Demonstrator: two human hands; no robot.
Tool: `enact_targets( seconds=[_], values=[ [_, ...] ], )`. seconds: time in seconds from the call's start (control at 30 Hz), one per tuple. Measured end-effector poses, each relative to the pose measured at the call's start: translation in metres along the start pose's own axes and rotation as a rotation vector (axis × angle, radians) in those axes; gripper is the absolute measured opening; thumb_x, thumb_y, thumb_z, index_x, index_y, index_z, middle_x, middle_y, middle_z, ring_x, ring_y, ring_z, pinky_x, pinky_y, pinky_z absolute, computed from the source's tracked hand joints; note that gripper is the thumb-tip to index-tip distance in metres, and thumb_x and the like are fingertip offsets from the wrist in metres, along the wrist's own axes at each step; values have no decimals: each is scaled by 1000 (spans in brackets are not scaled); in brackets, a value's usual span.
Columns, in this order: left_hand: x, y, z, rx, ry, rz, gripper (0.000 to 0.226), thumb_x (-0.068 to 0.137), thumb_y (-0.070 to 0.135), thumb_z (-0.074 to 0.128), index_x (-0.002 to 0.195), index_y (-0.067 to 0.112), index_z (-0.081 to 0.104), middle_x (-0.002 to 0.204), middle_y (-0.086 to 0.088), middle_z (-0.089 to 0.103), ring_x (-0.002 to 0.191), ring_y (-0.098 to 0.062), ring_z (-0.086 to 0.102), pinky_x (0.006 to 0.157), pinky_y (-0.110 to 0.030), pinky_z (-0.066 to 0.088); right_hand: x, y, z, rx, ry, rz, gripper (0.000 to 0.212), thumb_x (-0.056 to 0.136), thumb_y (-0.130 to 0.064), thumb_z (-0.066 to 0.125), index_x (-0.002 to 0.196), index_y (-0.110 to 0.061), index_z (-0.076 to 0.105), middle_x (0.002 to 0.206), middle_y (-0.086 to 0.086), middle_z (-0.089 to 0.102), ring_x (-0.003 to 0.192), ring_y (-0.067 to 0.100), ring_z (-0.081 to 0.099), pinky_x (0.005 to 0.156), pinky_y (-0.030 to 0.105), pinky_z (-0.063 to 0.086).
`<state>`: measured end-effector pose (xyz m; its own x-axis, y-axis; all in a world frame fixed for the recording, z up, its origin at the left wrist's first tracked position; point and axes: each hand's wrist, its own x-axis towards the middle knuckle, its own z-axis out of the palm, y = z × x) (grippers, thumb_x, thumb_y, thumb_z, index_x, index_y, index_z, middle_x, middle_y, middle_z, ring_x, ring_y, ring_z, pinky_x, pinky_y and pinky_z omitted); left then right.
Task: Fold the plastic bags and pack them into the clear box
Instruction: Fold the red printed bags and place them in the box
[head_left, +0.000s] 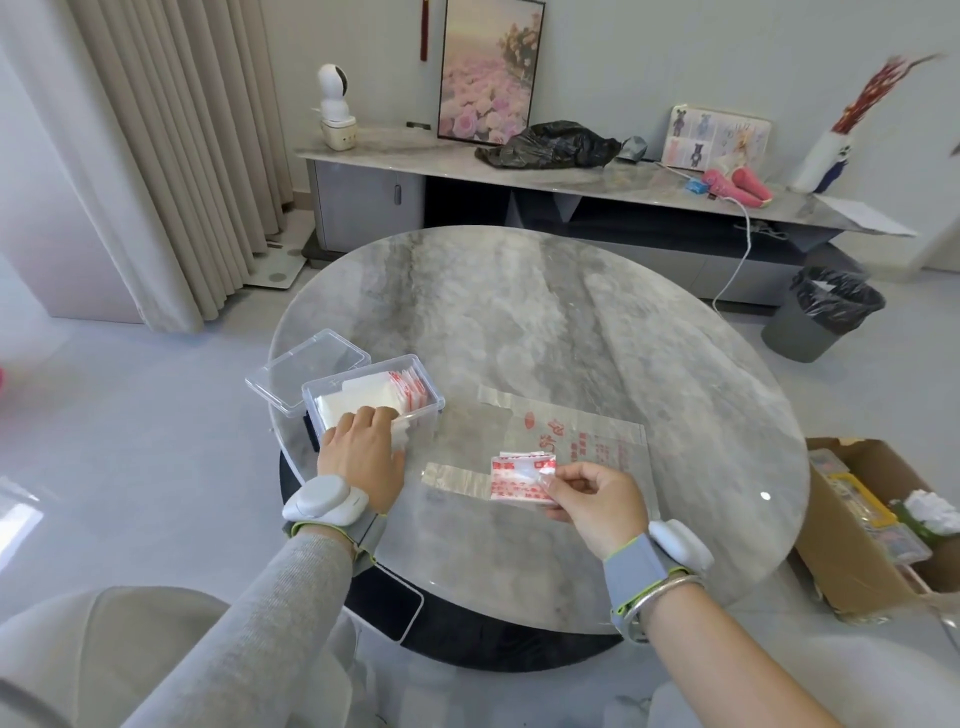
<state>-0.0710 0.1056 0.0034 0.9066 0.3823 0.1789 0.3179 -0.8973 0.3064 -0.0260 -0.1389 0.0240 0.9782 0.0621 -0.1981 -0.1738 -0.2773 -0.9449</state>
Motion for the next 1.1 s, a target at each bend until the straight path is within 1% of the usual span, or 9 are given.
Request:
enact_targets(
  seconds=[0.23,0.37,0.43,0.5,0.63,0.7,0.77,0.83,1.1],
  values=[
    [-16,15,-19,-34,-118,2,24,95,46,45,101,30,62,99,10,67,94,-18,63,75,-30,50,-4,-15,13,30,-41,-53,20,81,3,71,69,-13,65,70,10,64,60,20,63,50,18,54],
    [-16,15,-24,-30,-41,12,30,98,41,41,95,23,65,97,7,66,97,-20,59,73,-31,47,2,-24,26,-6,-43,-95,22,81,-2,73,67,-18,65,70,7,65,61,19,63,59,28,58],
    [-15,13,-24,-88,-48,52,24,97,31,45,104,24,67,105,6,65,106,-19,55,80,-31,45,15,-33,33,-132,0,-220,23,79,-12,77,64,-25,65,66,-3,65,63,17,64,61,32,55],
    [-16,13,-23,-103,-132,106,27,95,23,46,114,28,66,117,7,62,115,-19,50,91,-31,42,27,-52,39,-339,-3,-408,19,78,-19,77,67,-29,65,64,-12,63,65,13,63,61,23,48],
    [-15,11,-20,-19,-223,169,44,89,11,42,122,31,63,130,11,55,119,-17,45,95,-27,36,49,-82,60,-756,-171,-863,4,78,-22,76,80,-23,73,78,-6,61,82,15,58,66,30,49],
    [-15,8,-21,-2,-242,179,48,88,8,41,124,31,62,132,13,53,119,-16,43,96,-27,35,57,-86,71,-875,-237,-1068,11,71,-18,79,76,-25,73,76,-5,60,85,12,51,57,30,50],
    [-15,7,-23,23,-253,174,49,87,8,41,124,32,62,132,13,52,120,-16,42,97,-28,35,62,-91,78,-968,-341,-1229,16,62,-17,83,68,-26,72,69,-5,59,80,10,45,50,20,41],
    [-15,4,-24,40,-260,148,48,88,9,41,123,32,63,131,13,53,120,-16,43,97,-28,35,64,-99,85,-1080,-442,-1336,21,55,-19,88,62,-28,70,65,-6,57,74,10,46,48,15,34],
    [-14,2,-24,54,-317,68,46,89,13,44,130,31,57,132,8,53,123,-17,44,96,-29,39,64,-111,99,-1389,-638,-1573,31,48,-18,91,52,-27,61,57,-10,54,60,15,56,45,19,39]
  ],
)
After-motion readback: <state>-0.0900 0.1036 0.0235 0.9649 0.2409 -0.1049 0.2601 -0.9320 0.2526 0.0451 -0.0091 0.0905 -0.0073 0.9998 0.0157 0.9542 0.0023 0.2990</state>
